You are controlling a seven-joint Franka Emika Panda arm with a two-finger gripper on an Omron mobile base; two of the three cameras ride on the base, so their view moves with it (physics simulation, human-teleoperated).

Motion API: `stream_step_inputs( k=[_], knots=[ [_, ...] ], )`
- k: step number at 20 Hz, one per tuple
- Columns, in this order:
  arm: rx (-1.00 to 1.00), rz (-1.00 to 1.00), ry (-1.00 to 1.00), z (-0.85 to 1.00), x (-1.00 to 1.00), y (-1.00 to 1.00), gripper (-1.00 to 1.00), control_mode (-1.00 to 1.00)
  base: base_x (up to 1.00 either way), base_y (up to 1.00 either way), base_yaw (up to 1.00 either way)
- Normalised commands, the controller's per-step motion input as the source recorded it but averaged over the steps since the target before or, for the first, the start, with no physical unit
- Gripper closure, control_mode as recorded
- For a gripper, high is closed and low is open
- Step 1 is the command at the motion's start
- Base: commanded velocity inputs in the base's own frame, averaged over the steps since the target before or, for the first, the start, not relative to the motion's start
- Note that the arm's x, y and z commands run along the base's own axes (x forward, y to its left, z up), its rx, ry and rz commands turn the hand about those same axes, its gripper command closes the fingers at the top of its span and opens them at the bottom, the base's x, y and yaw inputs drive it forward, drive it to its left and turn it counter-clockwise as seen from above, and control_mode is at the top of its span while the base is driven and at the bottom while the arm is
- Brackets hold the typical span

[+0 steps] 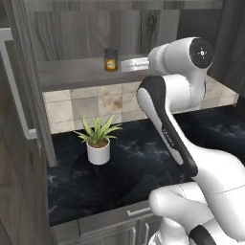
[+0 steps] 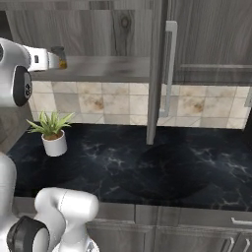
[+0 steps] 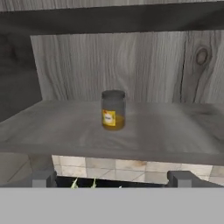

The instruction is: Collect the turmeric, ketchup, and shaker from the cabinet and place them next to the stove.

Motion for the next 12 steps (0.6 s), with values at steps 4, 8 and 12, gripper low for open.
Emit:
stream_step_inputs(
  k=[4, 8, 12],
  knots=[
    [0.16, 0.0, 0.05, 0.2, 0.41, 0.0, -1.0, -1.0, 0.0, 0.0, 0.0],
    [0.06, -0.03, 0.05, 0.1, 0.52, 0.0, -1.0, -1.0, 0.0, 0.0, 0.0],
    [0.0, -0.03, 0.05, 0.0, 0.35, 0.0, -1.0, -1.0, 0.0, 0.0, 0.0]
  ],
)
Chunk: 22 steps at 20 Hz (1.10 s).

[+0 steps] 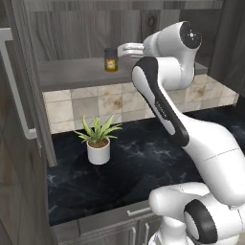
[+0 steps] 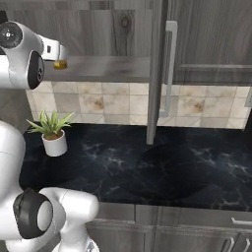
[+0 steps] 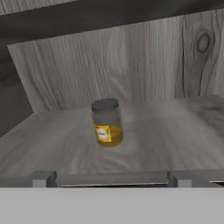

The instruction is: Collect the turmeric, ketchup, and shaker from the cabinet and place them next to the stove.

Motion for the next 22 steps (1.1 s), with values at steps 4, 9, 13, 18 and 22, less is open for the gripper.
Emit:
stream_step_inputs(
  k=[4, 9, 13, 18, 22],
  knots=[
    [0.0, -0.02, 0.13, 0.0, 0.46, 0.0, -1.0, -1.0, 0.0, 0.0, 0.0],
    [-0.05, 0.0, 0.1, 0.0, 0.5, 0.0, -1.0, -1.0, 0.0, 0.0, 0.0],
    [-0.1, 0.0, 0.07, 0.0, 0.48, 0.01, -1.0, -1.0, 0.0, 0.0, 0.0],
    [-0.13, 0.0, 0.03, 0.0, 0.38, 0.1, -1.0, -1.0, 0.0, 0.0, 0.0],
    [-0.12, 0.0, 0.0, 0.0, 0.24, 0.25, -1.0, -1.0, 0.0, 0.0, 0.0]
  ],
)
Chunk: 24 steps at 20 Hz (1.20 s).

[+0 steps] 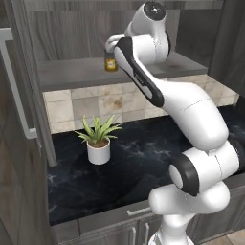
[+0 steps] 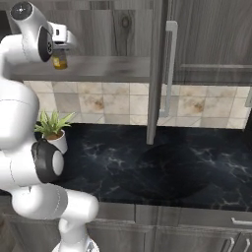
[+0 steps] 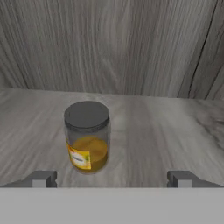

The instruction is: Collect the turmeric, ketchup, and shaker from the cabinet and place them next to the stove.

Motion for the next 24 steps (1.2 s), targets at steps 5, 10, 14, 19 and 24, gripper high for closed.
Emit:
stream_step_inputs(
  k=[5, 10, 14, 19, 24],
  knots=[
    [-0.08, 0.0, 0.0, 0.0, 0.13, 0.27, -1.0, -1.0, 0.0, 0.0, 0.0],
    [-0.01, 0.0, 0.0, 0.0, 0.06, 0.22, -1.0, -1.0, 0.0, 0.0, 0.0],
    [0.0, 0.0, 0.0, 0.0, 0.06, 0.03, -1.0, -1.0, 0.0, 0.0, 0.0],
    [0.0, 0.0, 0.0, 0.0, 0.12, 0.0, -1.0, -1.0, 0.0, 0.0, 0.0],
    [0.0, 0.0, 0.0, 0.0, 0.13, 0.0, -1.0, -1.0, 0.0, 0.0, 0.0]
  ],
)
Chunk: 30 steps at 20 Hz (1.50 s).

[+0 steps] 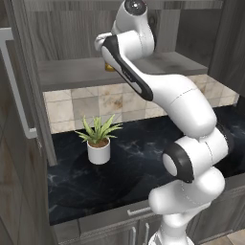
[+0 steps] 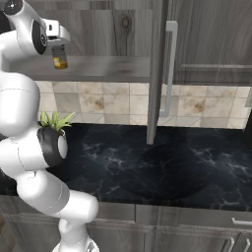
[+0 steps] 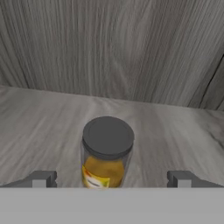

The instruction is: Collect the turmeric, ketchup, and shaker from the cabinet and place them next to the stove.

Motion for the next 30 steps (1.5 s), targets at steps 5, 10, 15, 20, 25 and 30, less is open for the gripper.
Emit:
stream_step_inputs(
  k=[5, 10, 15, 20, 25, 30],
  knots=[
    [0.0, 0.0, 0.02, 0.0, 0.12, 0.07, -1.0, -1.0, 0.0, 0.0, 0.0],
    [0.01, 0.0, 0.03, -0.05, 0.07, 0.14, -1.0, -1.0, 0.0, 0.0, 0.0],
    [0.02, 0.0, 0.03, -0.02, 0.07, 0.06, -1.0, -1.0, 0.0, 0.0, 0.0],
    [0.01, 0.0, 0.0, 0.0, 0.0, 0.0, -1.0, -1.0, 0.0, 0.0, 0.0],
    [0.0, 0.0, 0.0, 0.0, 0.0, 0.0, -1.0, -1.0, 0.0, 0.0, 0.0],
    [0.0, 0.0, 0.0, -0.05, 0.03, 0.0, -1.0, -1.0, 0.0, 0.0, 0.0]
  ],
)
